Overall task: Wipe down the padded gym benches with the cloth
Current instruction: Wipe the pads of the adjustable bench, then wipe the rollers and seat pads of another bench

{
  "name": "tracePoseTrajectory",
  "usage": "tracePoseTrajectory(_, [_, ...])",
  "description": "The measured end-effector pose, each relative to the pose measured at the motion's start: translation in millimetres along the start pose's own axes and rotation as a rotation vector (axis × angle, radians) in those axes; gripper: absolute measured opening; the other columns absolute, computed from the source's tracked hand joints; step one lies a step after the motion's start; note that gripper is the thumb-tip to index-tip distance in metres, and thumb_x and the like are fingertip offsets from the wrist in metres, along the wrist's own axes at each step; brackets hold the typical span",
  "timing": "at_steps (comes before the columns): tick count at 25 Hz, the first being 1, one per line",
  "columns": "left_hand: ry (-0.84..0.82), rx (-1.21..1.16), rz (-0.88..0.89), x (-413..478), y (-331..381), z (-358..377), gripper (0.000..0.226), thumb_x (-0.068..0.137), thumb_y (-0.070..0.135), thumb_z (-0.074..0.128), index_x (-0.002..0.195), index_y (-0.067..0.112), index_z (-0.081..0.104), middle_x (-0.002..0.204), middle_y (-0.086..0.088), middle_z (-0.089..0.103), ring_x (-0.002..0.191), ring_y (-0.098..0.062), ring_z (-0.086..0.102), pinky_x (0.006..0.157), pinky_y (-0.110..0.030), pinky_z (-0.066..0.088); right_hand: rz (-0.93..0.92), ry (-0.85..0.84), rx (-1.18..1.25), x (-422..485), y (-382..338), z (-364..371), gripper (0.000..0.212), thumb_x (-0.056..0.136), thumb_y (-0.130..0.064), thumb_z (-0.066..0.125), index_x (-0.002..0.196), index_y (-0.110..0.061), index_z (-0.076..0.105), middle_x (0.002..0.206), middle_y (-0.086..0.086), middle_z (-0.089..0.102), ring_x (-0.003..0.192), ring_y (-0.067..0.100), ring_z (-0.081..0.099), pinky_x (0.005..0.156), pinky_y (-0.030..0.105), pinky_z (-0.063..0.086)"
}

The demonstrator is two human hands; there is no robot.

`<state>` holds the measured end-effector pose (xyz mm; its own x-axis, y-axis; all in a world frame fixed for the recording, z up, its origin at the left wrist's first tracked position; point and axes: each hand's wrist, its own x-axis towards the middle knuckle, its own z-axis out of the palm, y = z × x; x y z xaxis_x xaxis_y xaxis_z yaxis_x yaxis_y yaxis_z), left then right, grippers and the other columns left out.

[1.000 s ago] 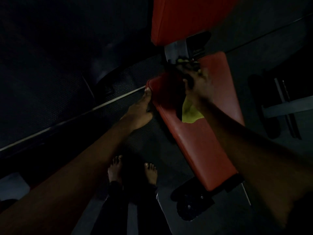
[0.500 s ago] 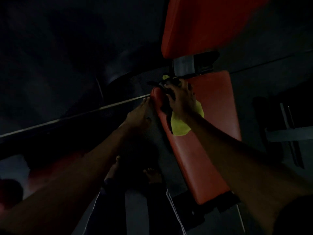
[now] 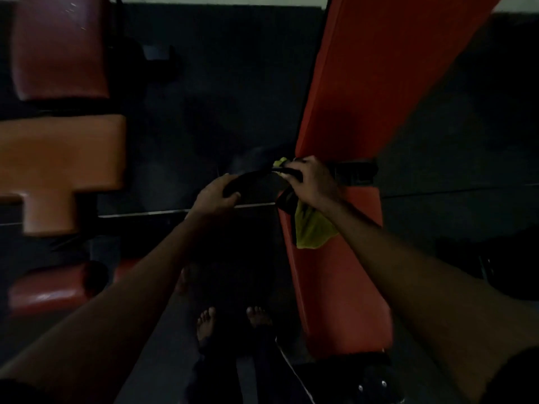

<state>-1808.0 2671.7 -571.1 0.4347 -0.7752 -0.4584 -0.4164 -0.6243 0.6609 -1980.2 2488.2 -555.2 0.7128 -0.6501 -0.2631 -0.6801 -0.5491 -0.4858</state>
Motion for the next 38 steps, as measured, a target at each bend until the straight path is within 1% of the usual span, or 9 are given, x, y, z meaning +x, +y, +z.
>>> tracePoseTrajectory(3, [0.093,0.004,-0.005,-63.0,31.4,-65.7,0.045,0.096,0.017,0.061,0.140,0.011,0.055,0.144,-0.012,0.054,0.134,-0.027,0.050,0.108,-0.033,0.037,-0.059,0.013,-0.031,-19.8,-58.3,-54.8,0.037,0.096,-0.043,0.066,0.128,-0.025,0.069,0.125,0.015,0.059,0.115,0.036,0.058,0.101,0.045,0.048])
tracePoseTrajectory(7, [0.224,0.030,-0.017,-144.4,55.4,-148.1,0.053,0.090,0.030,0.058,0.140,0.011,0.055,0.145,-0.015,0.053,0.134,-0.029,0.050,0.108,-0.033,0.037,-0.177,0.039,-0.064,-33.8,-137.7,-120.8,0.039,0.096,-0.042,0.066,0.130,-0.024,0.068,0.130,0.015,0.057,0.120,0.032,0.056,0.105,0.041,0.046])
tracePoseTrajectory(11, [0.449,0.026,-0.054,-228.2,75.7,-226.9,0.045,0.097,0.012,0.060,0.141,0.012,0.054,0.141,-0.013,0.057,0.129,-0.030,0.052,0.101,-0.029,0.037,-0.324,0.089,-0.071,-48.1,-233.4,-178.6,0.037,0.094,-0.046,0.067,0.126,-0.029,0.070,0.127,0.015,0.057,0.117,0.035,0.057,0.104,0.041,0.047])
tracePoseTrajectory(14, [0.558,0.052,-0.064,-282.5,89.9,-273.7,0.046,0.096,0.015,0.059,0.141,0.020,0.054,0.141,-0.008,0.057,0.127,-0.027,0.053,0.099,-0.027,0.037,-0.444,0.115,-0.050,-62.3,-298.0,-211.1,0.037,0.093,-0.046,0.068,0.125,-0.028,0.071,0.125,0.015,0.058,0.116,0.035,0.057,0.104,0.041,0.048])
tracePoseTrajectory(17, [0.668,0.028,-0.095,-342.2,85.7,-307.0,0.048,0.093,0.014,0.060,0.140,0.023,0.056,0.141,-0.005,0.058,0.129,-0.024,0.053,0.106,-0.028,0.038,-0.589,0.135,-0.057,-81.0,-361.4,-230.1,0.039,0.093,-0.044,0.068,0.126,-0.022,0.071,0.123,0.019,0.060,0.117,0.034,0.057,0.104,0.041,0.047])
tracePoseTrajectory(25, [0.753,-0.032,-0.194,-446.3,8.7,-339.2,0.049,0.095,0.020,0.062,0.142,0.028,0.053,0.143,0.000,0.057,0.132,-0.017,0.051,0.107,-0.023,0.034,-0.663,0.116,-0.059,-113.9,-465.1,-192.7,0.040,0.094,-0.049,0.064,0.125,-0.026,0.069,0.126,0.014,0.061,0.121,0.030,0.054,0.106,0.047,0.044])
tracePoseTrajectory(34, [0.685,-0.058,-0.164,-486.5,-131.3,-408.9,0.050,0.096,0.028,0.060,0.144,0.035,0.049,0.147,0.003,0.053,0.135,-0.017,0.048,0.113,-0.032,0.037,-0.547,0.147,-0.054,-146.4,-563.7,-99.1,0.041,0.095,-0.046,0.066,0.127,-0.021,0.070,0.129,0.019,0.058,0.120,0.035,0.056,0.107,0.044,0.045])
tracePoseTrajectory(36, [0.661,-0.065,-0.195,-487.7,-163.8,-417.0,0.050,0.096,0.027,0.059,0.145,0.033,0.049,0.147,0.000,0.053,0.134,-0.019,0.048,0.112,-0.033,0.038,-0.499,0.128,-0.013,-151.6,-580.0,-68.3,0.040,0.095,-0.045,0.066,0.127,-0.021,0.069,0.130,0.017,0.057,0.121,0.032,0.055,0.109,0.039,0.042])
tracePoseTrajectory(38, [0.606,-0.064,-0.205,-485.1,-186.0,-419.1,0.051,0.097,0.022,0.060,0.146,0.026,0.048,0.145,-0.005,0.054,0.132,-0.023,0.050,0.110,-0.035,0.040,-0.477,0.086,0.013,-154.8,-587.0,-42.9,0.037,0.096,-0.040,0.068,0.126,-0.019,0.071,0.128,0.014,0.057,0.119,0.027,0.055,0.104,0.026,0.040])
